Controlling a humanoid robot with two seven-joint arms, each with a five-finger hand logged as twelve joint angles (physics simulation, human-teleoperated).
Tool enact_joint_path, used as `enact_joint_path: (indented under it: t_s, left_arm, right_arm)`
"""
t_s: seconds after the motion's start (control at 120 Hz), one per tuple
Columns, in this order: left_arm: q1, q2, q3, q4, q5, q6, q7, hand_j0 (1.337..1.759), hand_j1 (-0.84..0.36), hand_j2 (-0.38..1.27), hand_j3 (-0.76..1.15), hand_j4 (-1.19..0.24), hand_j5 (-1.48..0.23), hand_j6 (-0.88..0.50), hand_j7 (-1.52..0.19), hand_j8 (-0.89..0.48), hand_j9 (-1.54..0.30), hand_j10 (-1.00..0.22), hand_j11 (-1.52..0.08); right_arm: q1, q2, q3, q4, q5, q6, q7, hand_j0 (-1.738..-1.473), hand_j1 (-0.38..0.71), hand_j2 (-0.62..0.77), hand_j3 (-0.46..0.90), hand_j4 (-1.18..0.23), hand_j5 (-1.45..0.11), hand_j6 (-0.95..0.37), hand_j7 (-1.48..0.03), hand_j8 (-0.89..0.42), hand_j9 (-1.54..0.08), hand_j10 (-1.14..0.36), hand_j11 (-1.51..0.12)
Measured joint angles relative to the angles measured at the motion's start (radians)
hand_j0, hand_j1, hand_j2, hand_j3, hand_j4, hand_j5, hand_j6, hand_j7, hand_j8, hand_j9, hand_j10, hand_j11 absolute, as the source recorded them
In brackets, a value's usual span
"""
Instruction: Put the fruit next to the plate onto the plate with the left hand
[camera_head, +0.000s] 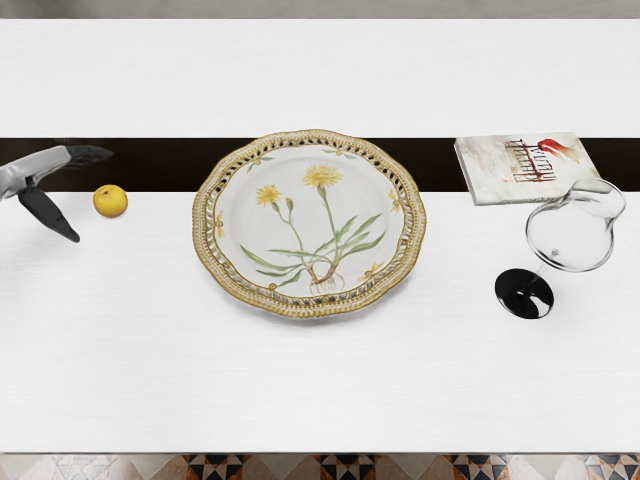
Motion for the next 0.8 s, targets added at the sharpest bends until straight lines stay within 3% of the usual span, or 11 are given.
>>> enact_joint_path:
  t_s: [0.8]
  left_arm:
    - [-0.040,-0.062,0.006,0.001,0.000,-0.045,-0.006,1.658,0.12,0.04,0.00,-0.20,-0.26,-0.21,-0.26,-0.20,-0.26,-0.20,-0.26]
  right_arm:
    - [0.000,0.000,0.000,0.000,0.000,-0.007,-0.001,-1.658,-0.32,-0.01,0.00,-0.03,-0.03,-0.03,-0.03,-0.03,-0.03,-0.03,-0.03]
